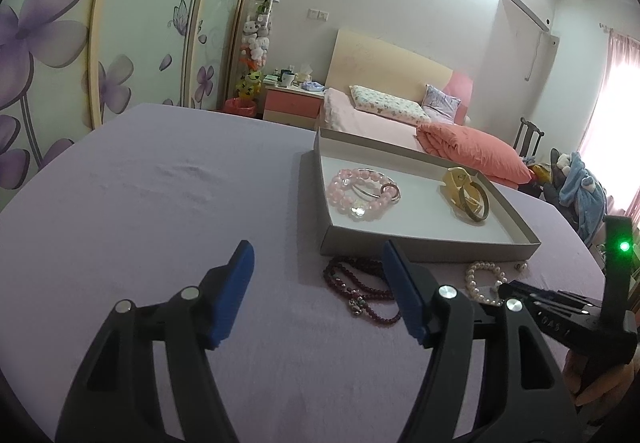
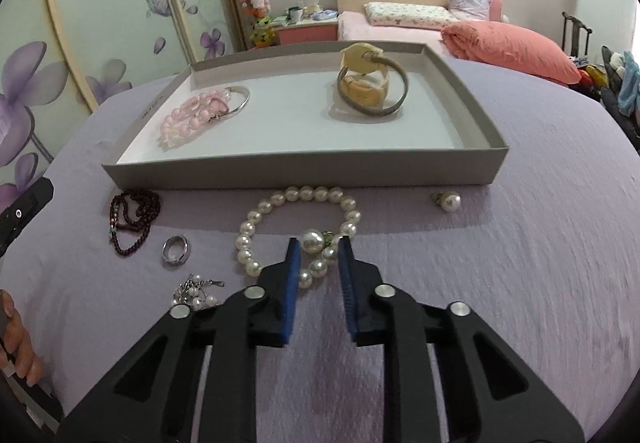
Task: Organize jewelry
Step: 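Move the right tool to the loose pearl beside the pearl bracelet, then close the right tool on the loose pearl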
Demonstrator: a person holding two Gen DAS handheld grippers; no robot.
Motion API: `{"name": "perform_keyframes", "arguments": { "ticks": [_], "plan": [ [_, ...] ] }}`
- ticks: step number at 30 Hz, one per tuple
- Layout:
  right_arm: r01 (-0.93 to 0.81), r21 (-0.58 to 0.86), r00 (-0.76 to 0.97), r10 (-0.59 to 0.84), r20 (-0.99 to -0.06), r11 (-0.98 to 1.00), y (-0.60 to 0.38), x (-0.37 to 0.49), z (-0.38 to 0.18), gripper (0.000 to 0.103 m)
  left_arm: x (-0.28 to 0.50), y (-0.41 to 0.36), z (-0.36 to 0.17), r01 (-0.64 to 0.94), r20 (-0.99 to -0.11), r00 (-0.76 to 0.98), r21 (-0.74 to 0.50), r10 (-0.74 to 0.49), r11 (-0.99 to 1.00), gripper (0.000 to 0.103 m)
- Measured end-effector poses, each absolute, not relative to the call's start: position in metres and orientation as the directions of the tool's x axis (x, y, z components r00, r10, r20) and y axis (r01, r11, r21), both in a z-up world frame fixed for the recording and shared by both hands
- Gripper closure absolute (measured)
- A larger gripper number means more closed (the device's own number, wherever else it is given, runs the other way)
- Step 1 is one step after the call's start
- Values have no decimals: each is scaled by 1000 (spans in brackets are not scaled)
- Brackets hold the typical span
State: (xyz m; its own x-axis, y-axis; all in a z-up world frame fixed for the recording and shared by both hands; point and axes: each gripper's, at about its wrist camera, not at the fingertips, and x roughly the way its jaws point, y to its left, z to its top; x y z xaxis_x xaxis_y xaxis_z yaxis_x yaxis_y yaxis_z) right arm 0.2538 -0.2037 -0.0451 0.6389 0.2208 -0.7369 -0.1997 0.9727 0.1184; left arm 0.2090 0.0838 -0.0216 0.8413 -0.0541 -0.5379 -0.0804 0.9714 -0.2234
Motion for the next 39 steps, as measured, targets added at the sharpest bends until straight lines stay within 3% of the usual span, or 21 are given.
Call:
{"name": "perform_keyframes", "arguments": {
  "ticks": [11, 39],
  "plan": [
    [-240, 96, 588, 223, -778, 966, -190, 266, -53, 83, 211, 85, -22, -86, -544, 837, -233, -56, 969, 37],
    [-225, 150, 613, 260, -746, 963, -224, 240, -42, 89, 217, 81, -26, -88, -557, 828, -227, -55, 970, 36]
  ]
}}
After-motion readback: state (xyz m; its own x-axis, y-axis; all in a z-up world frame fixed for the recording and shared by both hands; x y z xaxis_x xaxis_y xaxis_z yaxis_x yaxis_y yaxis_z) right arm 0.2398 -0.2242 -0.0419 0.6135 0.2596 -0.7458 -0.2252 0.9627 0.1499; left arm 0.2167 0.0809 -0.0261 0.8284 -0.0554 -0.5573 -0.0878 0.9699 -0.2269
